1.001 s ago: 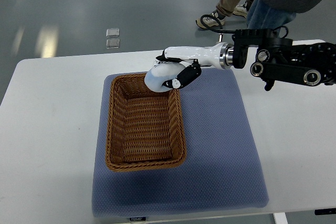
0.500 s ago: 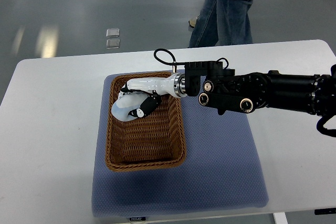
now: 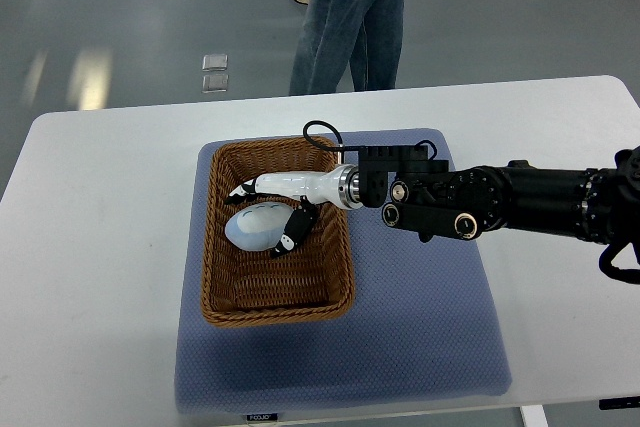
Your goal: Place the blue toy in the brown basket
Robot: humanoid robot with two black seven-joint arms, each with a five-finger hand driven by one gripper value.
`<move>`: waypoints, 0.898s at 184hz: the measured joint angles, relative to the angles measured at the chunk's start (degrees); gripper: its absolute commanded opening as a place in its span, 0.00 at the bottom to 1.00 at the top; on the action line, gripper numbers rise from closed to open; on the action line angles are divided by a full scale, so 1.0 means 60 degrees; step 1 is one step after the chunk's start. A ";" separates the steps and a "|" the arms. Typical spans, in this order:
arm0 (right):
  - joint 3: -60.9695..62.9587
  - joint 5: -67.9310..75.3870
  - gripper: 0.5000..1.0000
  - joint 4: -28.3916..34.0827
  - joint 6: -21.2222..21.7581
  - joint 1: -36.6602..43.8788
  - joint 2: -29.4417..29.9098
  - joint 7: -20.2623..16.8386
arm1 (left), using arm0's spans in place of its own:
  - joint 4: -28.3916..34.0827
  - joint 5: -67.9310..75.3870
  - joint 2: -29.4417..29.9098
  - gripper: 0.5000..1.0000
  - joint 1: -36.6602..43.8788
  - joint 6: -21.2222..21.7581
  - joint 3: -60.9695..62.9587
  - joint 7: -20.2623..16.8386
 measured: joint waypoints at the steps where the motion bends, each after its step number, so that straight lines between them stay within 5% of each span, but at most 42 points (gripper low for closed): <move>1: 0.0008 0.0006 0.80 0.0000 0.0002 0.0003 -0.0003 0.0000 | 0.0000 0.0000 0.0000 1.00 0.0000 0.0000 0.0000 0.0000; 40: 0.0896 0.0126 0.80 0.0216 0.0244 0.0360 -0.0572 0.0016 | 0.0005 0.0000 0.0000 1.00 0.0000 0.0000 -0.0005 0.0000; 90: 0.3749 0.1139 0.80 0.0550 0.1484 0.0298 -0.2518 0.0006 | 0.0005 0.0000 0.0000 1.00 0.0001 0.0000 0.0011 0.0000; 121: 0.6392 0.2378 0.81 0.0543 0.1658 -0.1320 -0.3161 -0.0023 | 0.0005 0.0000 0.0000 1.00 0.0000 0.0000 0.0011 0.0000; 165: 0.9300 0.4609 0.82 0.0322 0.1655 -0.4016 -0.2813 0.0005 | -0.0005 0.0000 0.0000 1.00 0.0000 0.0000 0.0010 0.0000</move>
